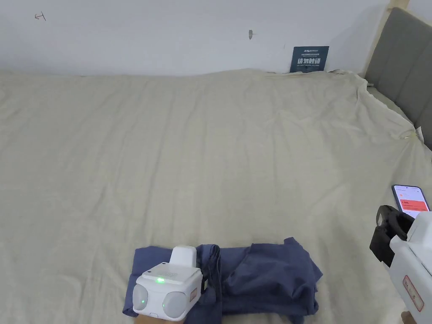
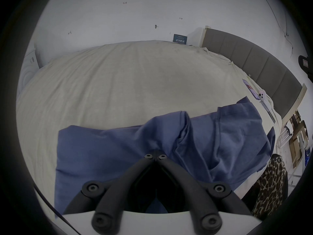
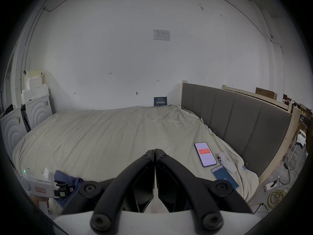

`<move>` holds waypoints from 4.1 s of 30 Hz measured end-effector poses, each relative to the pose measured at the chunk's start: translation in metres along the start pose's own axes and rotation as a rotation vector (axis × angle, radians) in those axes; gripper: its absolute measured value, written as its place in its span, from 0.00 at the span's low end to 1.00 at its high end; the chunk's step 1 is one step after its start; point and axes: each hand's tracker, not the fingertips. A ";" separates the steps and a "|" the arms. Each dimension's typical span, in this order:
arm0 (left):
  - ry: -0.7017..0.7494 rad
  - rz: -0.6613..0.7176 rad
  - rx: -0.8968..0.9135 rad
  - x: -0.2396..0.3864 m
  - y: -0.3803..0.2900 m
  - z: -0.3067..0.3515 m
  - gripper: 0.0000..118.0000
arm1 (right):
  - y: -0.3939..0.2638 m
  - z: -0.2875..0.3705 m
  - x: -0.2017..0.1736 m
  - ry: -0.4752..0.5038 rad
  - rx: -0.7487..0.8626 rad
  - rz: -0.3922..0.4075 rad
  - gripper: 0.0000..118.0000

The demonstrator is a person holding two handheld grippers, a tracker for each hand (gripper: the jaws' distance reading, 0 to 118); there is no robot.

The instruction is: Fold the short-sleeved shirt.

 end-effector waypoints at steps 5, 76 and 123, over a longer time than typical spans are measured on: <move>0.012 -0.021 0.000 0.004 0.003 -0.006 0.00 | -0.001 0.000 0.005 -0.010 0.001 -0.006 0.00; -0.058 0.389 -0.099 -0.265 0.015 0.152 0.04 | 0.023 -0.006 -0.059 0.120 0.025 0.042 0.00; -0.121 0.000 0.018 -0.003 0.085 0.085 0.80 | 0.013 0.013 -0.034 0.107 0.030 0.026 0.00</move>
